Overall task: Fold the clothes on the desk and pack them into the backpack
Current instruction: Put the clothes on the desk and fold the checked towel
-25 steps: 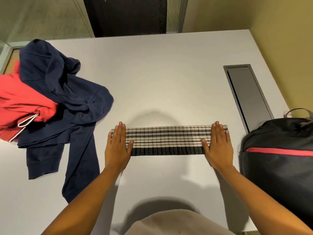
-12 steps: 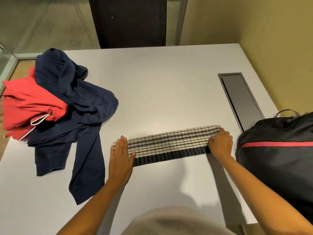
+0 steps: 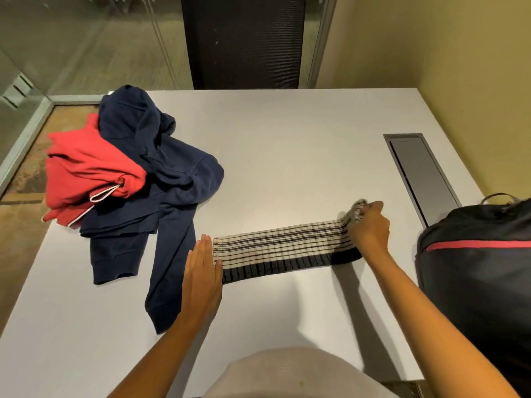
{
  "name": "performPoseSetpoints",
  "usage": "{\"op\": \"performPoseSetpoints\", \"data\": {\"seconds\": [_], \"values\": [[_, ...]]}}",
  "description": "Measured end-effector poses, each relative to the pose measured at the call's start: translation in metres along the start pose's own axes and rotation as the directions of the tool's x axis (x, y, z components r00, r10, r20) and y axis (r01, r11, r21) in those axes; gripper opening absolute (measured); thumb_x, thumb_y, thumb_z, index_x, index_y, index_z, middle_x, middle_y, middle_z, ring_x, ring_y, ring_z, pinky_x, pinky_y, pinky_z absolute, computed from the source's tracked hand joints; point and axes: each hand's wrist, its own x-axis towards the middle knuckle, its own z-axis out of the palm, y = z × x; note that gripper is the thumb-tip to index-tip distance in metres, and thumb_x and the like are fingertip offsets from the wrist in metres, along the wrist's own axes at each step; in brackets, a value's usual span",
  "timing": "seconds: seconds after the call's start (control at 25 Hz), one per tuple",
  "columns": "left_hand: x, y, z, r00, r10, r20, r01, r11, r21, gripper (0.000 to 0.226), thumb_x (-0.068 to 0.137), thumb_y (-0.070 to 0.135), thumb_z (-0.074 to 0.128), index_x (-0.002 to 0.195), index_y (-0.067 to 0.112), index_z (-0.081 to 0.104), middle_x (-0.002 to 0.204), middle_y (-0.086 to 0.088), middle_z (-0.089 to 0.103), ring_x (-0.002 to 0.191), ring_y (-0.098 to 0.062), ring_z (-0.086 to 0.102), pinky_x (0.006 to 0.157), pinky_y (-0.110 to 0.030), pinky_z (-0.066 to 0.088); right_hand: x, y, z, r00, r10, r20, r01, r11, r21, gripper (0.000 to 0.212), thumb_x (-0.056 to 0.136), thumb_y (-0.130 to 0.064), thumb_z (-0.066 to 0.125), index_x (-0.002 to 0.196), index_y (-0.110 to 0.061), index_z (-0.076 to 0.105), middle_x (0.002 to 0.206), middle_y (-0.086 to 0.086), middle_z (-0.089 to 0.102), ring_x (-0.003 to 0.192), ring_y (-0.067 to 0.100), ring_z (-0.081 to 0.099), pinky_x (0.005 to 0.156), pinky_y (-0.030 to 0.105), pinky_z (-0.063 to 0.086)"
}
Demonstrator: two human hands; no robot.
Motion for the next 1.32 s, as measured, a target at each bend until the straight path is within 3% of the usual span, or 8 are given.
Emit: {"op": "performPoseSetpoints", "data": {"seconds": [0.24,0.4,0.6,0.8,1.0,1.12,1.24,1.32], "values": [[0.005,0.015,-0.033,0.983,-0.168,-0.067,0.134,0.926,-0.354,0.025,0.101,0.015,0.047,0.12,0.012,0.063,0.113,0.001,0.066,0.101,-0.007,0.058,0.089,-0.019,0.049,-0.093,-0.074,0.061,0.923,-0.369,0.114,0.342,0.918,0.201,0.037,0.084,-0.004,0.061,0.115,-0.01,0.041,0.094,0.003,0.058,0.079,0.02,0.055,0.065,0.027,0.04],[0.018,0.015,-0.042,0.937,-0.347,0.028,0.315,0.811,-0.493,0.016,0.094,0.011,0.057,0.101,0.013,0.071,0.084,0.003,0.071,0.079,-0.008,0.067,0.075,-0.022,0.056,-0.13,-0.095,0.117,0.846,-0.494,0.198,0.448,0.862,0.238,0.035,0.085,-0.005,0.062,0.116,-0.008,0.047,0.101,0.007,0.06,0.089,0.02,0.059,0.074,0.028,0.047],[0.023,0.005,-0.036,0.891,-0.438,0.118,0.444,0.793,-0.417,0.014,0.095,0.014,0.058,0.099,0.01,0.071,0.079,0.002,0.068,0.071,-0.004,0.063,0.062,-0.01,0.047,-0.154,-0.084,0.168,0.703,-0.617,0.354,0.598,0.782,0.175,0.026,0.09,-0.006,0.055,0.116,-0.005,0.05,0.108,0.011,0.055,0.091,0.016,0.05,0.078,0.028,0.044],[0.029,0.005,-0.033,0.853,-0.501,0.144,0.509,0.743,-0.435,0.016,0.092,0.025,0.064,0.093,0.01,0.069,0.074,0.006,0.067,0.072,-0.007,0.066,0.058,-0.014,0.049,-0.153,-0.062,0.169,0.547,-0.745,0.381,0.709,0.655,0.263,0.03,0.087,0.006,0.052,0.116,0.002,0.056,0.106,0.017,0.059,0.092,0.023,0.054,0.079,0.018,0.035],[0.032,0.013,-0.031,0.862,-0.481,0.161,0.507,0.812,-0.289,0.026,0.079,0.033,0.078,0.095,0.017,0.063,0.084,0.007,0.068,0.078,-0.011,0.064,0.069,-0.029,0.055,-0.118,-0.024,0.134,0.586,-0.796,0.154,0.789,0.603,0.114,0.038,0.079,0.004,0.061,0.117,0.0,0.061,0.12,0.014,0.056,0.112,0.028,0.051,0.097,0.034,0.043],[0.033,0.016,-0.031,0.877,-0.46,0.14,0.48,0.852,-0.207,0.021,0.083,0.026,0.074,0.099,0.016,0.065,0.086,0.004,0.068,0.08,-0.015,0.064,0.071,-0.03,0.054,-0.102,0.013,0.114,0.675,-0.731,0.095,0.732,0.68,0.035,0.052,0.082,-0.011,0.069,0.13,-0.002,0.051,0.137,0.015,0.044,0.128,0.029,0.042,0.108,0.038,0.037],[0.034,0.012,-0.03,0.887,-0.442,0.137,0.462,0.839,-0.286,0.018,0.085,0.015,0.07,0.101,0.008,0.067,0.077,0.001,0.065,0.074,-0.015,0.064,0.066,-0.023,0.053,-0.089,0.035,0.109,0.786,-0.597,0.159,0.594,0.801,0.072,0.073,0.081,-0.028,0.078,0.139,-0.008,0.039,0.146,0.013,0.032,0.133,0.025,0.035,0.097,0.032,0.042],[0.031,0.01,-0.031,0.887,-0.442,0.135,0.46,0.819,-0.341,0.019,0.085,0.011,0.069,0.103,0.004,0.066,0.078,-0.002,0.065,0.071,-0.012,0.063,0.059,-0.013,0.049,-0.082,0.039,0.113,0.766,-0.618,0.175,0.627,0.779,0.009,0.072,0.079,-0.023,0.079,0.136,-0.007,0.04,0.143,0.013,0.036,0.127,0.024,0.039,0.087,0.031,0.05]]}}
